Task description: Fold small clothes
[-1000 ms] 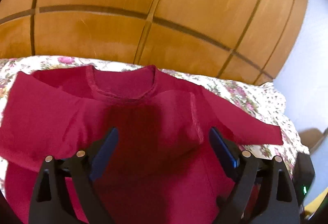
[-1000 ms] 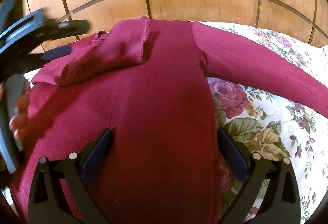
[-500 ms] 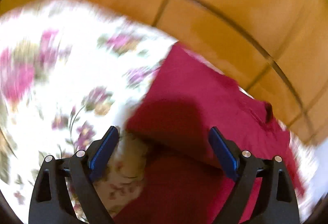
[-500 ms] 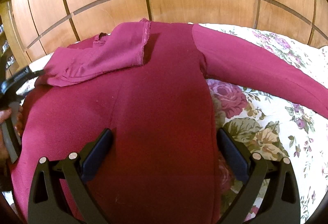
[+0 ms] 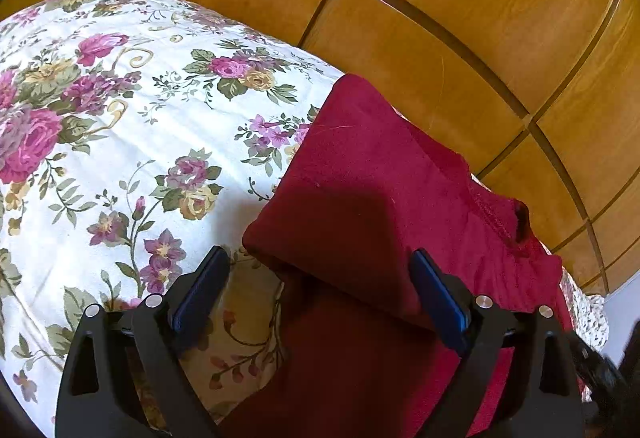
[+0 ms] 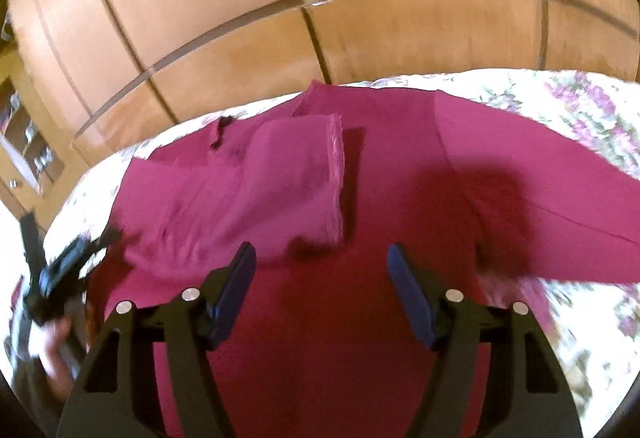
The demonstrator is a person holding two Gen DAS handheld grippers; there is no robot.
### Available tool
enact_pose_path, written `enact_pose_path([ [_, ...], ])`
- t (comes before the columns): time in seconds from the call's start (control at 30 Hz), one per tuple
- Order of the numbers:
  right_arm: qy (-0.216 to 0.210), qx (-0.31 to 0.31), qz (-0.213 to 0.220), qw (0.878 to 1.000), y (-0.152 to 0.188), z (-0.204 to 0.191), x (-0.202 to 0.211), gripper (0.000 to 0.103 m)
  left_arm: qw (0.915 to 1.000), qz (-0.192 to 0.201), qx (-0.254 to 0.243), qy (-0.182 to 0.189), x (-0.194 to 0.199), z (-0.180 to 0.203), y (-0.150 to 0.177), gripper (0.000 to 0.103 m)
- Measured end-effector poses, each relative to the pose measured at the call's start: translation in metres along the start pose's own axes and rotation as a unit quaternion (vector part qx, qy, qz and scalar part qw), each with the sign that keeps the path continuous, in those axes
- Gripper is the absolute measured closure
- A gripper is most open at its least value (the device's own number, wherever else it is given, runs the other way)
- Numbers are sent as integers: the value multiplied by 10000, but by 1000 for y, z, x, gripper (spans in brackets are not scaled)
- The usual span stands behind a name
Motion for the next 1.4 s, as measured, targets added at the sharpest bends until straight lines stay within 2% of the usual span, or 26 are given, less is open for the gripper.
enact_pose_path([
  [0.03, 18, -44, -82, 10000, -2, 1, -10, 38, 10000, -9, 8, 15, 0, -1, 0, 11],
  [0.07, 19, -40, -175, 9998, -2, 1, -17, 57, 10000, -13, 5, 21, 0, -1, 1, 10],
  [0.1, 2, -6, -257, 9997, -2, 0, -22, 81, 10000, -14, -4, 14, 1, -2, 2, 10],
  [0.13, 153, 77, -119, 9998, -6, 0, -18, 84, 10000, -11, -10, 10, 1, -1, 2, 10],
  [0.17, 260, 118, 110, 9995, -12, 2, -10, 95, 10000, -6, -10, 17, 1, -1, 1, 10],
  [0.2, 399, 109, 325, 9986, -16, 6, -2, 101, 10000, 8, 2, 31, 2, -1, 1, 10],
  [0.27, 560, -134, 484, 9972, -21, 20, 4, 101, 10000, 24, 17, 54, 1, -1, 1, 9],
  [0.33, 630, -236, 211, 9975, -10, 32, -8, 101, 10000, -9, -23, 26, -1, 0, 2, 7],
  [0.43, 402, -413, 196, 9981, -3, 40, -12, 101, 10000, -11, -17, 37, -1, -1, 2, 7],
  [0.47, 330, -440, 196, 9983, -4, 41, -12, 100, 10000, -16, -12, 41, -1, -1, 1, 7],
  [0.53, 141, -538, 224, 9982, -2, 43, -8, 88, 10000, -46, -57, -22, -3, 0, 2, 7],
  [0.57, -21, -584, 282, 9979, -1, 41, -3, 69, 9999, -61, -85, -42, -4, 1, 2, 6],
  [0.6, -77, -575, 354, 9977, 2, 41, 2, 42, 9999, -65, -91, -35, -4, 1, 2, 6],
  [0.67, -196, -449, 669, 9966, 6, 33, 20, 26, 10000, -52, -45, 26, -3, 0, 1, 6],
  [0.7, -201, -395, 762, 9961, 8, 30, 28, 23, 10000, -44, -32, 47, -3, 0, 1, 6],
  [0.8, -215, -519, 860, 9947, 19, 35, 47, 17, 9999, -6, -5, 108, -1, -1, 0, 6],
  [0.9, -102, -947, 894, 9914, 30, 61, 64, 14, 9998, 71, 52, 173, 4, -3, 0, 6],
  [1.0, 58, -1462, 1016, 9840, 38, 96, 82, 13, 9998, 192, 76, 51, 10, -6, -1, 6],
  [1.1, 185, -2089, 1222, 9701, 46, 139, 104, 13, 9997, 237, 44, -85, 13, -7, -1, 6],
  [1.17, 129, -2635, 1412, 9542, 52, 169, 119, 14, 9997, 214, 11, -146, 12, -7, -1, 6],
  [1.3, 593, -3044, 1783, 9338, 57, 218, 153, 15, 9995, 147, -64, -271, 11, -6, 1, 6],
  [1.37, 727, -3314, 1898, 9214, 61, 241, 164, 17, 9992, 80, -137, -374, 11, -6, 3, 6],
  [1.4, 768, -3532, 1980, 9111, 63, 257, 171, 20, 9990, 27, -174, -421, 10, -5, 5, 6],
])
Point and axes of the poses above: each gripper's, at about its wrist camera, not at the fingertips, and x roughly against the way its jaws point, z to its right, y to its underside, the point moved 8 cm from there along -x, roughly the way its jaws point, and after that the axes turned 2 degrees about -y, right-handed, at the moved point
